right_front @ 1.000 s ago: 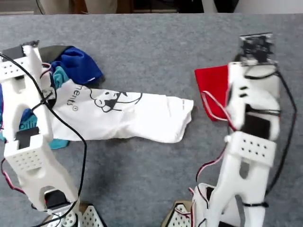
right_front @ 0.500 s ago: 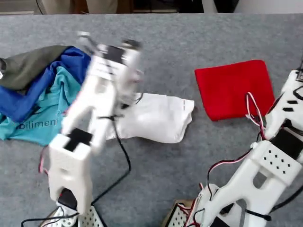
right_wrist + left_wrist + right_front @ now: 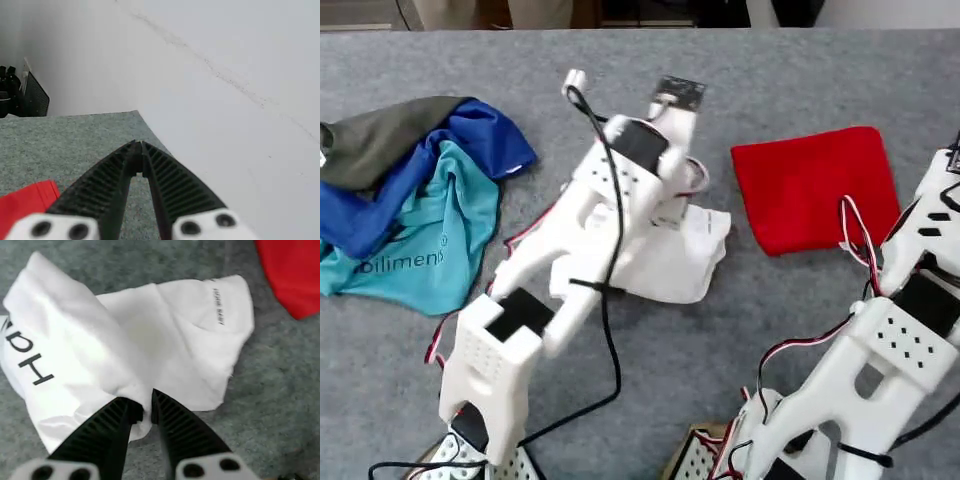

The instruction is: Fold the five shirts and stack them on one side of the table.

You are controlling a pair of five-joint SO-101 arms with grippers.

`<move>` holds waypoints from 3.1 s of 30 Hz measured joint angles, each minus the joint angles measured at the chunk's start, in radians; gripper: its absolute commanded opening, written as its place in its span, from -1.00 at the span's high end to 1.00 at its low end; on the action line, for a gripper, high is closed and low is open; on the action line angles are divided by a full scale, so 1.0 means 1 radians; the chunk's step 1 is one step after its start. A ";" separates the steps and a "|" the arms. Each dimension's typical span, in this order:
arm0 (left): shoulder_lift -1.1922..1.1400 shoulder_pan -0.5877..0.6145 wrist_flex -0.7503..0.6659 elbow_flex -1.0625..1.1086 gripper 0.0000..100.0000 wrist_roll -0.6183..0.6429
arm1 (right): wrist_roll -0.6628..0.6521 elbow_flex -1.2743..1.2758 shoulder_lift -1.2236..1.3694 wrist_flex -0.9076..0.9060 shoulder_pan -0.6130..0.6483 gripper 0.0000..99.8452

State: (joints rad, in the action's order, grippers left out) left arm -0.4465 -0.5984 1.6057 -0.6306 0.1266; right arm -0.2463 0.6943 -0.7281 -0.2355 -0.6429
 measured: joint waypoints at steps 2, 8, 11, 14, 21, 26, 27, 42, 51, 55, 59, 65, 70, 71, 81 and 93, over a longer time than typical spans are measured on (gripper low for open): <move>0.000 -0.037 -0.015 0.000 0.96 0.005 | 0.000 0.000 0.000 0.000 0.000 0.98; -0.003 -0.097 -0.084 0.000 0.96 0.005 | 0.000 -0.037 0.000 0.000 0.000 0.98; -0.052 -0.104 -0.094 -0.003 0.82 0.005 | 0.000 -0.037 0.000 0.000 0.000 0.98; -0.098 -0.106 -0.077 -0.003 0.51 0.005 | 0.000 -0.037 0.000 0.000 0.000 0.98; -0.107 -0.020 0.032 -0.250 0.64 0.044 | -0.091 -0.037 0.000 -0.057 0.083 0.98; -0.107 0.230 0.130 -0.500 0.95 0.051 | -0.288 -0.046 0.018 -0.311 0.342 0.98; -0.110 0.284 0.130 -0.500 0.97 0.051 | -0.318 -0.055 0.043 -0.376 0.413 0.98; -0.460 0.331 -0.068 -0.284 0.96 0.052 | -0.247 -0.600 0.899 -0.761 0.756 0.98; -0.552 0.333 -0.106 -0.305 0.96 0.054 | -0.244 -0.802 1.246 -0.832 0.638 1.00; -0.559 0.336 -0.104 -0.324 0.96 0.055 | -0.244 -0.881 1.197 -0.953 0.658 1.00; -0.562 0.338 -0.104 -0.327 0.96 0.055 | -0.244 -0.896 1.063 -1.010 0.735 1.00; -0.562 0.351 -0.104 -0.327 0.96 0.106 | -0.244 -0.845 1.019 -1.020 0.850 1.00; -0.562 0.354 -0.104 -0.327 0.96 0.109 | -0.244 -0.692 1.019 -0.907 0.855 1.00; -0.562 0.354 -0.104 -0.327 0.96 0.109 | -0.244 -0.657 1.019 -0.870 0.855 1.00; -0.562 0.354 -0.104 -0.327 0.96 0.115 | -0.250 -0.647 1.171 -0.760 0.700 1.00; -0.562 0.354 -0.104 -0.330 0.96 0.115 | -0.408 -0.749 1.169 -0.853 0.618 1.00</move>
State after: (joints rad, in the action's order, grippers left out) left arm -1.0081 -0.2440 1.5014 -0.9605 0.2417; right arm -0.6544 -0.0545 0.4411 -1.0886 -0.0245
